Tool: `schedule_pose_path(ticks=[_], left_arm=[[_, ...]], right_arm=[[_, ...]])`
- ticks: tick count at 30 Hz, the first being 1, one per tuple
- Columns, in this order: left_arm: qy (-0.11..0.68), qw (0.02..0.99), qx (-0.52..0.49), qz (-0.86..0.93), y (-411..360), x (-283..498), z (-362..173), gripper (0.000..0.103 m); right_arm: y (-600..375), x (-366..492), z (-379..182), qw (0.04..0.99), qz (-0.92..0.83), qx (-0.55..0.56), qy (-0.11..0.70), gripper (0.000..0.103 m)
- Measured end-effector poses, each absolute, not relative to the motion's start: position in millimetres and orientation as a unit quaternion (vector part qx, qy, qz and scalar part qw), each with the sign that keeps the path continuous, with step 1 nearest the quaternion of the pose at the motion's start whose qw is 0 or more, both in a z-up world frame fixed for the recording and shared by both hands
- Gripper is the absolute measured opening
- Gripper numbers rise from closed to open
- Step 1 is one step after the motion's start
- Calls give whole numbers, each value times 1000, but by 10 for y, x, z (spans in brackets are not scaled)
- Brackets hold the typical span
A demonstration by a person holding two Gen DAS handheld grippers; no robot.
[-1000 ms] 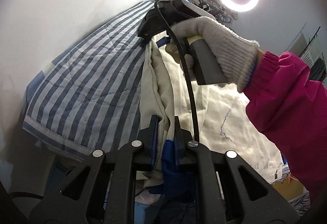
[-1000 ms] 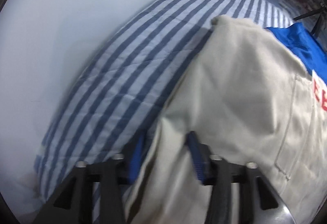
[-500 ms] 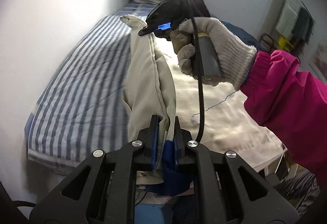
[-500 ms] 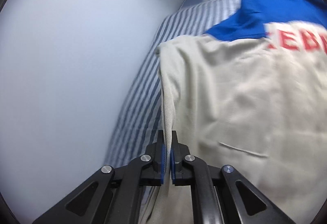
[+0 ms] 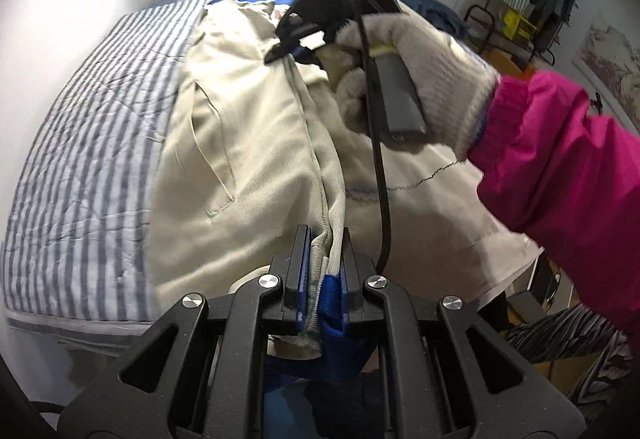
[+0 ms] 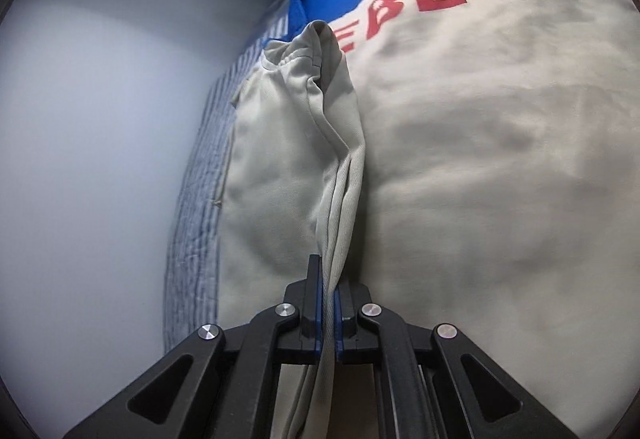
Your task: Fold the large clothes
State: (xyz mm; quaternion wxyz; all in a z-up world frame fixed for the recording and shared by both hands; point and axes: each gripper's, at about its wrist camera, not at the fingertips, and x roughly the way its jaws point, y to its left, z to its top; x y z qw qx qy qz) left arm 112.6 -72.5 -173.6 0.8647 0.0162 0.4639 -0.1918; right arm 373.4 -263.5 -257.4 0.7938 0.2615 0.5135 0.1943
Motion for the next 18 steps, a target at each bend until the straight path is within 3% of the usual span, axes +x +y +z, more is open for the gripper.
schedule_pose_path(ticks=[4,5,8,9,18], left_arm=[[467,861,15,-201,-759,1086,-1700,10],[466,861,6,-202,-721,1074,-1683,12],[468,857,-19,-214,-645,980,-1606,29],[468,856,-26,-217,-594,931,-1565,35],[453,850,-51,-264,-100,243,-1166,35]], right_arm=[[-2585,3811,-2580,799,200,227,520,4],[-2591,3747,-2533,799,205,224,520,10],[-2596,3597,-2351,815,206,212,499,44],[-2630,3529,-2256,823,209,208,486,47],[-2890,2468,-1303,863,253,126,418,47]])
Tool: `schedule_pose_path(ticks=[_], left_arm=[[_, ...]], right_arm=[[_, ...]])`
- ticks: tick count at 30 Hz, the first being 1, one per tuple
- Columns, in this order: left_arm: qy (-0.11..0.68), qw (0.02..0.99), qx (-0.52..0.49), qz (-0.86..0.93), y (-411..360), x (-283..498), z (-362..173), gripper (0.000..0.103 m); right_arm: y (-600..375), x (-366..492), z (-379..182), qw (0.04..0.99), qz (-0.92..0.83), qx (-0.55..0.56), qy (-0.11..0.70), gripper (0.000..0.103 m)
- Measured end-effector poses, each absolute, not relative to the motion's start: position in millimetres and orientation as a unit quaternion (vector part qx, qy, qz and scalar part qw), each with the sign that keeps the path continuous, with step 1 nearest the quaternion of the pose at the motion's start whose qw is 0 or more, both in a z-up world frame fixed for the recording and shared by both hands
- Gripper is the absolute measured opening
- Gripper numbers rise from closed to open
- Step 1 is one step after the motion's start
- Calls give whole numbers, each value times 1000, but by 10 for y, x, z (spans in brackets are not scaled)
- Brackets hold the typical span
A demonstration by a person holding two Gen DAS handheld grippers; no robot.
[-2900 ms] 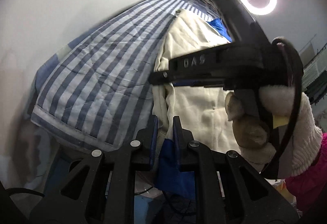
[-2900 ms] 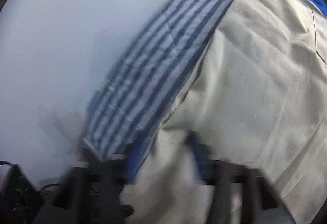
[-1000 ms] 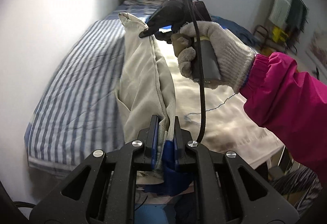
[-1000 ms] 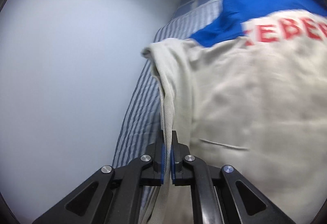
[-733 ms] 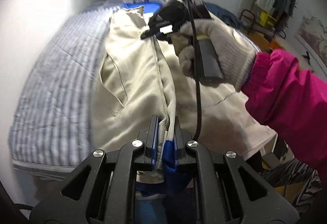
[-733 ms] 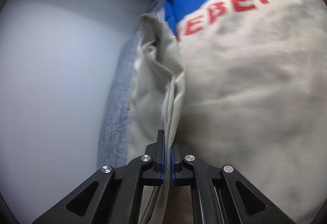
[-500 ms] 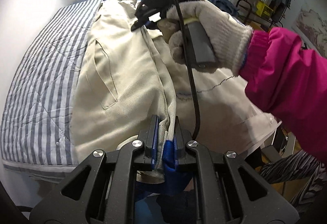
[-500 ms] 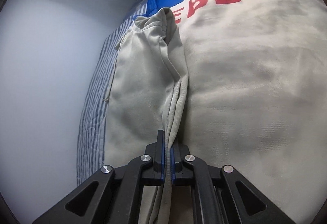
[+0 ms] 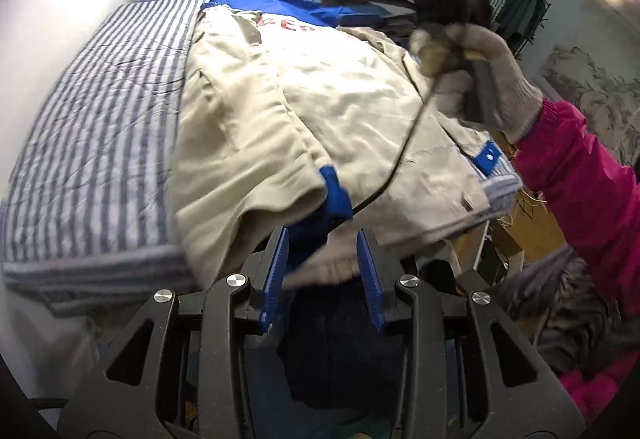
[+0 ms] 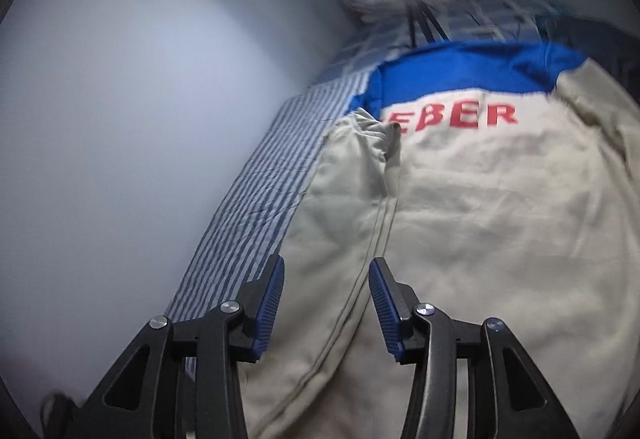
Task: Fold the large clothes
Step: 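Release the folded side and lift both grippers away from the jacket, then move the right gripper to the blue cuff of the unfolded sleeve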
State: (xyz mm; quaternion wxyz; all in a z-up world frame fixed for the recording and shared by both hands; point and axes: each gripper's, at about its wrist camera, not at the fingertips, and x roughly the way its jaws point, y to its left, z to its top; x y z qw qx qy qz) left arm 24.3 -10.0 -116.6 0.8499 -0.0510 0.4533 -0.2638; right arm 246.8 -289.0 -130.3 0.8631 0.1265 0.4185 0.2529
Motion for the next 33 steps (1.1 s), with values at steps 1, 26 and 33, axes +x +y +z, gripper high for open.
schedule_pose_path(ticks=[1,26,33], left_arm=[[450,852,-53,-263,-42,200,-1123,35],[514,822,-92,-226,135,1013,-1596,11],[527,816,-37,-234,-94,893,-1993,11]], right_arm=[[-2866,2350,-1229,866,258,109,415,47],[-2210,1234,-1684,823,323,45,465,28],[-2033,1164,-2567,785,307,-10,538,24]])
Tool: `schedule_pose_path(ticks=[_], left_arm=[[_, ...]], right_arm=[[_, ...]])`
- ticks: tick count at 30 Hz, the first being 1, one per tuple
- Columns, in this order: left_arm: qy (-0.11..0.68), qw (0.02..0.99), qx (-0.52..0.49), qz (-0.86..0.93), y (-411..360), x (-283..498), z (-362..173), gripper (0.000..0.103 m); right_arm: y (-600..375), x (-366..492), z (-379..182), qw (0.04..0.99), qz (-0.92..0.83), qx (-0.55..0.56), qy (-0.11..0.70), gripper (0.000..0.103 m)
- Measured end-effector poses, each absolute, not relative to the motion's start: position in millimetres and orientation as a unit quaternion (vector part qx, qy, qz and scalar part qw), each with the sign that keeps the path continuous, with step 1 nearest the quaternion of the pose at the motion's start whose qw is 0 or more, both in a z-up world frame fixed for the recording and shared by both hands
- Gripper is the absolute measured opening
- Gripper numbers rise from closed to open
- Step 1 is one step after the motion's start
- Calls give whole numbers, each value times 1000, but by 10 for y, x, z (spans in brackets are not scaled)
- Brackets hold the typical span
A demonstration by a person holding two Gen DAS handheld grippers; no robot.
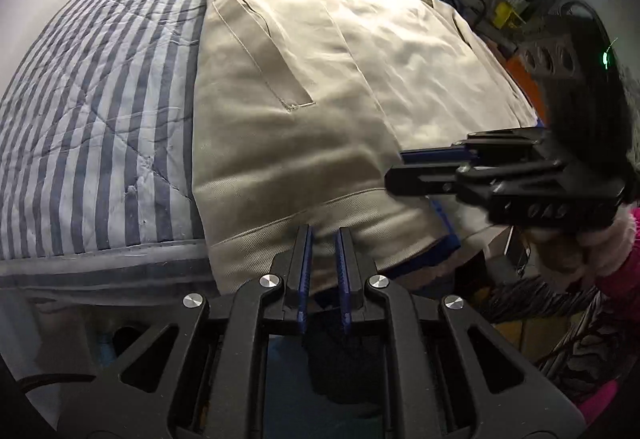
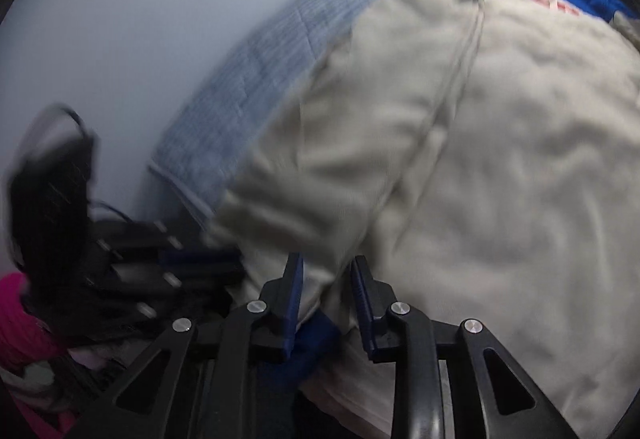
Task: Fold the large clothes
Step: 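Move the right gripper to the blue cuff of the unfolded sleeve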
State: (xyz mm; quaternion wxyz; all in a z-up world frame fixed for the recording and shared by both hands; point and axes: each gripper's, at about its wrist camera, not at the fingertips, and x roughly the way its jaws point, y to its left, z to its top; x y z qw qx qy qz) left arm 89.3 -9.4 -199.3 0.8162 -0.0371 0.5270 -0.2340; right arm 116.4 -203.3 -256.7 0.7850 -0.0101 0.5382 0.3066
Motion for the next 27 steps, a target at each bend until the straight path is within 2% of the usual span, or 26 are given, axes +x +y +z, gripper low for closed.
schedule_pose_path(ticks=[4,12,14,16,17,18,20,23,27], left_arm=[[527,818,-27,-227,-107,849,-1897,11],[432,872,-48,-224,-160,875,-1121,11],[426,874,-48,-230,-275,955,-974,12],[422,871,-55,-243,-405,1021,-853,18],[423,870,-58,-247,-472,1061,-821,25],[425,866,-62,-255,-537,1086,-778,30],[424,860,-60,-278,-681,1121,-670,33],[406,864,-27,-296,-976,1212,-577,33],[409,856,-43,-312,-1227,1380,-679,33]], right_arm=[[-2055,1141,-2529,788,307,-8,534,24],[-2613,823,-1860,849,267,-14,456,48],[-2887,755,-1733,864,238,-4,443,50],[-3232,688,-1610,878,208,3,432,57],[-3381,684,-1557,883,190,-1,429,59],[-3505,673,-1516,887,174,-4,428,59],[-3834,625,-1418,897,137,-5,420,59],[-4352,594,-1298,910,85,3,407,59],[-5143,567,-1375,906,24,58,418,59]])
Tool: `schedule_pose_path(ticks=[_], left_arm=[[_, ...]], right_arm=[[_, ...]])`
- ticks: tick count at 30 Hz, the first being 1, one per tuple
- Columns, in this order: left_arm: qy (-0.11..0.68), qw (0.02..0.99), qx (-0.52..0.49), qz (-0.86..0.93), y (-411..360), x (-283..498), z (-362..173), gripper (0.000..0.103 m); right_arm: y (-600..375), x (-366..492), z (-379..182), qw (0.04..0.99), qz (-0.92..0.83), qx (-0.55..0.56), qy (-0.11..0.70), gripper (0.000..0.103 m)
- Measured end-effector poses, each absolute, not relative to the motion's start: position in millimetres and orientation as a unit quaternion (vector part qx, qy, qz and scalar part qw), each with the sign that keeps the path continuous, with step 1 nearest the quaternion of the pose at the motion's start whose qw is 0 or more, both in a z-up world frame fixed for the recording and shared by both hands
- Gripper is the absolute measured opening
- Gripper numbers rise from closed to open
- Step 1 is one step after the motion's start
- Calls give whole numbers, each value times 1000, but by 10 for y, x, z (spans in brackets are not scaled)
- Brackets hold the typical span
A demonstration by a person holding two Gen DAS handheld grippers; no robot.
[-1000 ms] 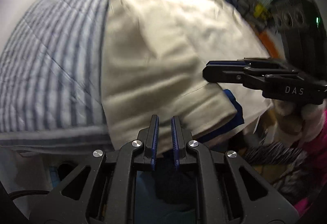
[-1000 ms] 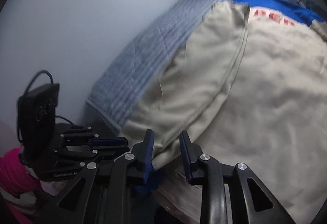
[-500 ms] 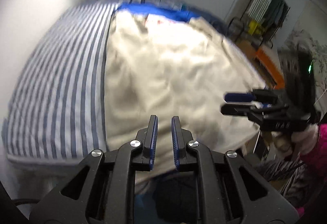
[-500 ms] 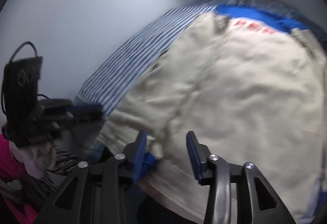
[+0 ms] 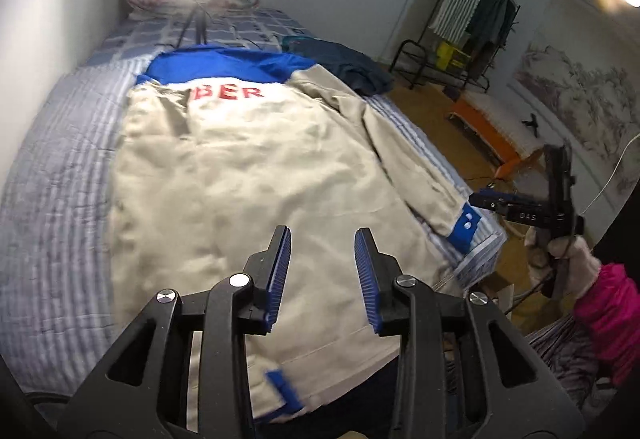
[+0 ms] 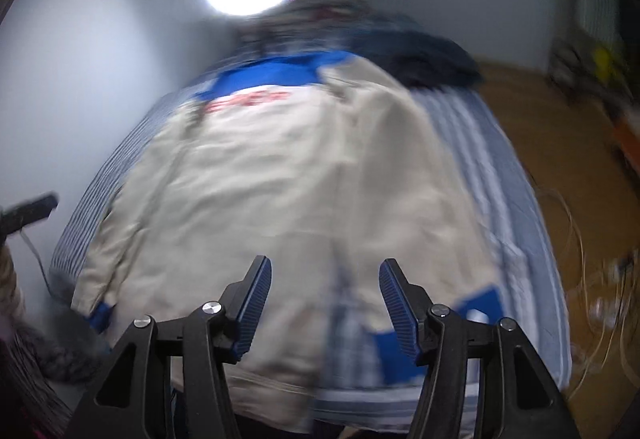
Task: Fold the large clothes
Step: 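Move the right gripper to the blue cuff of the unfolded sleeve, then grasp the blue cuff with the right gripper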
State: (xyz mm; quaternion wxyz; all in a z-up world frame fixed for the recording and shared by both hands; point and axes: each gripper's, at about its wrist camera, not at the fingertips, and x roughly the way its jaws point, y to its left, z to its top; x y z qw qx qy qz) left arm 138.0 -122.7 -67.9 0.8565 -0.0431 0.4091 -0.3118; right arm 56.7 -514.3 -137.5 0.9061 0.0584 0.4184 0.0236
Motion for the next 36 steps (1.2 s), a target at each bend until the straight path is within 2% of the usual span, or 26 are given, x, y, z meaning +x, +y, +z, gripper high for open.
schedule_pose_path(ticks=[7,15,20,21,22,23,24,25,26,36], left_arm=[[439,836,-35,-327,-1516,1542,-983,33],[450,832,-29,-323,-1624,1637,-1090,33],[455,830,-28,-321,-1630,1666,-1141,33],[455,831,-28,-320,-1628,1668,-1143,33],[455,831,-27,-319,-1628,1671,-1142,33],[454,832,-27,-318,-1620,1670,-1138,33],[453,833,-27,-317,-1612,1667,-1130,33],[452,834,-27,-316,-1602,1665,-1123,33],[451,834,-28,-315,-1596,1664,-1116,33],[440,843,-39,-307,-1444,1654,-1035,33]], right_arm=[[-6185,532,-1697,886,-31,166,432,56],[-6710,602,-2047,855,-32,287,430,56],[-6718,598,-2245,843,-42,285,454,56],[-6700,601,-2261,843,-42,281,457,54],[-6677,614,-2270,842,-41,275,462,48],[-6648,641,-2267,841,-38,269,467,28],[-6600,669,-2259,841,-37,256,476,15],[-6550,676,-2226,843,-43,239,479,11],[-6521,663,-2191,847,-45,229,478,3],[-6029,402,-1324,910,-49,148,385,0]])
